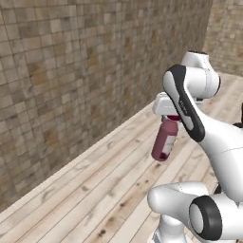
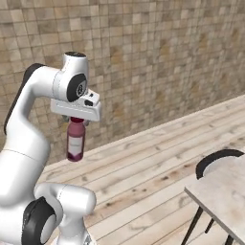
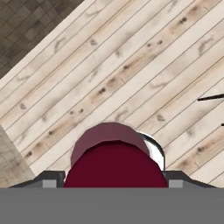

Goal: There is a wine glass and glass cup on the dining counter. Place the wine bottle next to the wine glass and the juice bottle next to the glass cup.

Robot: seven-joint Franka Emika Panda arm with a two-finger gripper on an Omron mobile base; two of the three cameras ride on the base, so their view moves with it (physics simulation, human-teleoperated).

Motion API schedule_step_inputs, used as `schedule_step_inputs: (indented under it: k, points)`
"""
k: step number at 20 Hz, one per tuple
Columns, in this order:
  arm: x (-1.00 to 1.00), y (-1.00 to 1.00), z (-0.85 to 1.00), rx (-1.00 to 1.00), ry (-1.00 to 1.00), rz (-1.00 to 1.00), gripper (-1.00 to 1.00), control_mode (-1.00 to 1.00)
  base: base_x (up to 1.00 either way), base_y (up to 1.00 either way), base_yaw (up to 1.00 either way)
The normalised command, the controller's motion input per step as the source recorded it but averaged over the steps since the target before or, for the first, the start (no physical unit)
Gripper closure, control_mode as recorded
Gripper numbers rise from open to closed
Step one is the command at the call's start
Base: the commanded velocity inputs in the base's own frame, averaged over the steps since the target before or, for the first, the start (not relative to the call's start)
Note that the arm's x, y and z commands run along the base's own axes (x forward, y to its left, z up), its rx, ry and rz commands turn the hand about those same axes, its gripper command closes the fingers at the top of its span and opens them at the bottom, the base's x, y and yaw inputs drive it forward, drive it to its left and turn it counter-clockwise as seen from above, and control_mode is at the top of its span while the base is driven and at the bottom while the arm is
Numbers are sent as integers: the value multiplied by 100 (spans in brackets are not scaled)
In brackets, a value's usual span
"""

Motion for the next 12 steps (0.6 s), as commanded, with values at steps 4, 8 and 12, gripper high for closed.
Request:
schedule_step_inputs:
  k: [4, 8, 12]
  points:
    - [0, 0, 0, 0, 0, 0, 100, 100, 68, 36, -39]
    - [0, 0, 0, 0, 0, 0, 100, 100, 66, 36, -41]
    - [0, 0, 0, 0, 0, 0, 100, 100, 66, 35, -41]
